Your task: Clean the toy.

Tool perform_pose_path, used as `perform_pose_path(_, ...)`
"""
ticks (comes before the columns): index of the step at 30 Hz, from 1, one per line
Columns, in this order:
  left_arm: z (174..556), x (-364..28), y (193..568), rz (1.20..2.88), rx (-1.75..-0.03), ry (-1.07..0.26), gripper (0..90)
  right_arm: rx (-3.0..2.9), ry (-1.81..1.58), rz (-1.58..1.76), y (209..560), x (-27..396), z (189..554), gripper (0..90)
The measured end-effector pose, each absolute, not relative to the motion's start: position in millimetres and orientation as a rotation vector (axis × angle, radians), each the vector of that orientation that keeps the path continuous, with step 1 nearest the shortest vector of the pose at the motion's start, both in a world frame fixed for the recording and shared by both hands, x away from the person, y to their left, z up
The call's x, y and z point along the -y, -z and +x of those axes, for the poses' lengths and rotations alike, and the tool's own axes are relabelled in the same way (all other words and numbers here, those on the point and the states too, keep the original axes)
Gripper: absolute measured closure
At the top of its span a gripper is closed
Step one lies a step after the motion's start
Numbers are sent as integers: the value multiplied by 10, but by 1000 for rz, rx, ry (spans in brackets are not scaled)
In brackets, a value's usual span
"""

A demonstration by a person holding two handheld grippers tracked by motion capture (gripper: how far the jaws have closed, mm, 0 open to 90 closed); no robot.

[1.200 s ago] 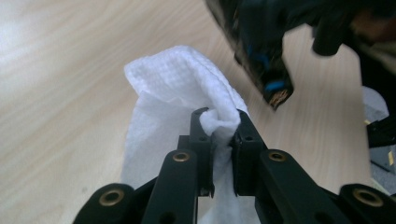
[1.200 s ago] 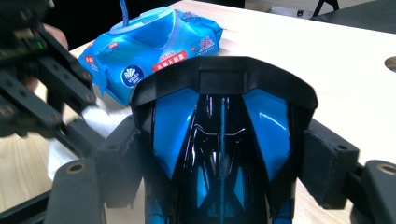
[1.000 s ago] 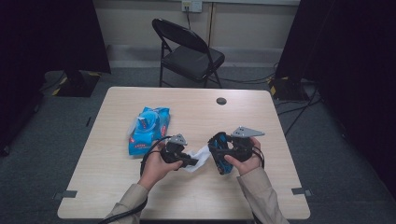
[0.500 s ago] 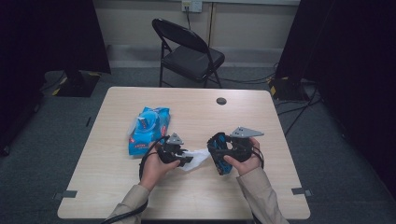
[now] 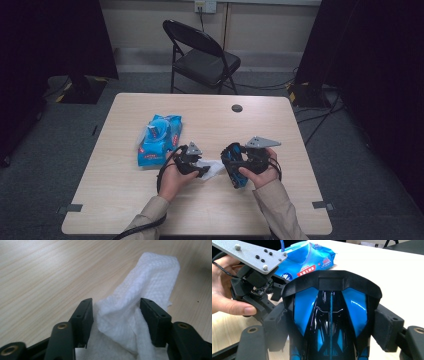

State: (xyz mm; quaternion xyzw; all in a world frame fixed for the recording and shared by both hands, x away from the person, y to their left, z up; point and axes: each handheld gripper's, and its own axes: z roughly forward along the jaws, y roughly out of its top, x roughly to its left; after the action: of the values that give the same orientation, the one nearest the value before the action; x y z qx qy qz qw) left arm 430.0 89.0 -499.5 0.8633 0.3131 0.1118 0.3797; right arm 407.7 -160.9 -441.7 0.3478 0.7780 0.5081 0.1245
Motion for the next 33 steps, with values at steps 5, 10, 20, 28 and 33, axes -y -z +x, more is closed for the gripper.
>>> perform_pose_path(5,4261,-857,4979,2229,-730,-244,677,-2273,-1476,1014,4427,1597,4077,258)
perform_pose_path(10,4251,-825,4951,2246,-756,-207,829,-2278,-1470,1017,4440,1593,4077,258)
perform_pose_path(20,4292,-912,4647,2143,-736,-137,845,-2273,-1480,1022,4440,1610,4087,258)
perform_pose_path(28,4309,-995,4385,2076,-710,-146,844,-2269,-1485,1025,4430,1617,4082,258)
perform_pose_path(33,4329,-1049,4230,2033,-683,-138,843,-2270,-1487,1026,4432,1618,4085,258)
